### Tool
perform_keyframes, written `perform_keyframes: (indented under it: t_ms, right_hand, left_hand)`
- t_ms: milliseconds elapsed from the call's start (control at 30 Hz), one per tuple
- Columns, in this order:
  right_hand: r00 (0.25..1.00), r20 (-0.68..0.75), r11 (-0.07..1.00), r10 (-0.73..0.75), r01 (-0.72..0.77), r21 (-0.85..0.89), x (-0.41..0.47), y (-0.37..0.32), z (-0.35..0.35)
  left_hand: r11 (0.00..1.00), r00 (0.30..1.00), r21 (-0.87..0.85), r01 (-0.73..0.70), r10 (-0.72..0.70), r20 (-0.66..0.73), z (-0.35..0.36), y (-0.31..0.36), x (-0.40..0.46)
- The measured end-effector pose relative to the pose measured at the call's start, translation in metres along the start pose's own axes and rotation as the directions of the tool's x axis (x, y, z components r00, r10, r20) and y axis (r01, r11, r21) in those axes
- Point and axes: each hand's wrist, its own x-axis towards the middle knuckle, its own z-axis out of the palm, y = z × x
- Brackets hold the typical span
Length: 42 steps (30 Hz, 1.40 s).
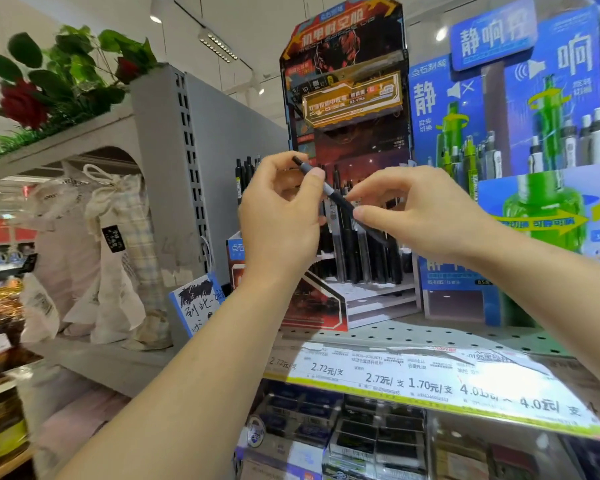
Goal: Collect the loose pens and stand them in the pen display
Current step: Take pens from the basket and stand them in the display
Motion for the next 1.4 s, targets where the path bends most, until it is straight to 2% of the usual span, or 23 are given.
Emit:
perform_keyframes:
  t_ms: [67, 167, 300, 467, 567, 733, 1000, 1200, 1400]
  right_hand:
    - [0.999, -0.043, 1.0, -0.006, 0.005, -0.029, 0.0, 0.001, 0.001]
    - [0.994, -0.104, 0.992, -0.027, 0.014, -0.125, 0.001, 0.002, 0.003]
    - [0.998, -0.052, 0.953, -0.034, 0.017, -0.303, -0.001, 0.002, 0.006]
    - [0.996, 0.082, 0.885, -0.029, 0.064, -0.462, 0.011, -0.006, 0.021]
    - [0.981, 0.192, 0.83, 0.03, 0.082, -0.551, 0.014, 0.0, 0.025]
    - [0.975, 0.208, 0.795, 0.077, 0.066, -0.603, 0.015, 0.008, 0.021]
    - [0.983, 0.15, 0.81, 0.109, -0.001, -0.586, 0.016, 0.01, 0.019]
    - [0.988, 0.114, 0.824, 0.104, -0.022, -0.566, 0.016, 0.01, 0.023]
    - [0.993, 0.063, 0.84, 0.101, -0.051, -0.539, 0.021, 0.013, 0.025]
  left_hand:
    - [0.998, 0.999, 0.057, -0.039, 0.041, -0.033, -0.013, -0.003, 0.002]
    - [0.973, 0.995, 0.211, -0.096, 0.094, 0.02, -0.025, -0.014, -0.001]
    - [0.914, 0.971, 0.329, -0.236, 0.212, 0.11, -0.027, -0.025, -0.011]
    - [0.915, 0.966, 0.311, -0.258, 0.249, 0.07, -0.027, -0.033, -0.014]
    - [0.909, 0.958, 0.305, -0.285, 0.281, 0.058, -0.023, -0.037, -0.017]
    - [0.928, 0.959, 0.25, -0.277, 0.285, 0.006, -0.017, -0.041, -0.017]
    - [0.848, 0.924, 0.383, -0.366, 0.281, 0.261, -0.018, -0.029, 0.0]
    - [0.676, 0.866, 0.595, -0.435, 0.133, 0.482, -0.021, -0.014, 0.02]
    - [0.566, 0.796, 0.649, -0.508, 0.021, 0.605, -0.025, -0.007, 0.043]
